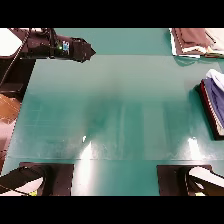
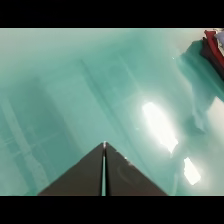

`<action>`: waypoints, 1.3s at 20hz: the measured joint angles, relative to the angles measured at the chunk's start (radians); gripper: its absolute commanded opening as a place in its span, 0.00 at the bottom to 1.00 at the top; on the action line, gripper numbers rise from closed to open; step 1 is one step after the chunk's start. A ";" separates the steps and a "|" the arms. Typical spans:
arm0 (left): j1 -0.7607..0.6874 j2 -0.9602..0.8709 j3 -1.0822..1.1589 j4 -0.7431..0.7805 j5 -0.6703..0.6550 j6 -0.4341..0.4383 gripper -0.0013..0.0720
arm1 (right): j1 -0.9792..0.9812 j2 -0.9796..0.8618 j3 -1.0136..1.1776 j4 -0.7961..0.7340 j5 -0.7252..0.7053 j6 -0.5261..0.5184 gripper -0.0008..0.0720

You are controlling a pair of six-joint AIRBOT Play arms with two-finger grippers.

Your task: Fold the shirts.

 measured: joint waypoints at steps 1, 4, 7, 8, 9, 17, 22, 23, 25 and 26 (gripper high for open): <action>0.000 0.000 0.000 0.000 -0.001 0.000 0.05 | -0.018 0.020 -0.050 -0.026 0.010 0.000 0.41; 0.000 0.000 0.000 0.000 -0.001 0.013 0.05 | -0.074 0.064 -0.178 -0.074 0.032 0.005 1.00; 0.000 0.000 0.000 0.000 -0.003 0.020 0.05 | -0.111 0.092 -0.236 -0.080 0.048 0.039 0.99; 0.000 0.000 0.000 0.000 -0.003 0.021 0.05 | -0.111 0.097 -0.235 -0.054 0.049 0.045 0.99; 0.000 0.000 0.000 0.000 -0.003 0.023 0.05 | -0.099 0.100 -0.223 -0.028 0.049 0.050 0.99; 0.000 0.000 0.000 0.021 -0.010 0.026 0.05 | 0.364 0.108 -0.078 0.261 0.000 0.063 0.59; 0.000 0.000 0.000 0.026 -0.008 0.026 0.05 | 0.699 0.105 -0.056 0.297 -0.081 0.047 0.04; 0.000 0.000 0.000 0.026 -0.005 0.026 0.05 | 0.741 0.104 -0.055 0.300 -0.092 0.043 0.04; 0.000 0.000 0.000 0.028 -0.002 0.026 0.05 | 0.806 0.102 -0.053 0.304 -0.115 0.035 0.04; 0.000 0.000 0.000 0.028 0.000 0.026 0.05 | 0.828 0.102 -0.052 0.305 -0.124 0.033 0.04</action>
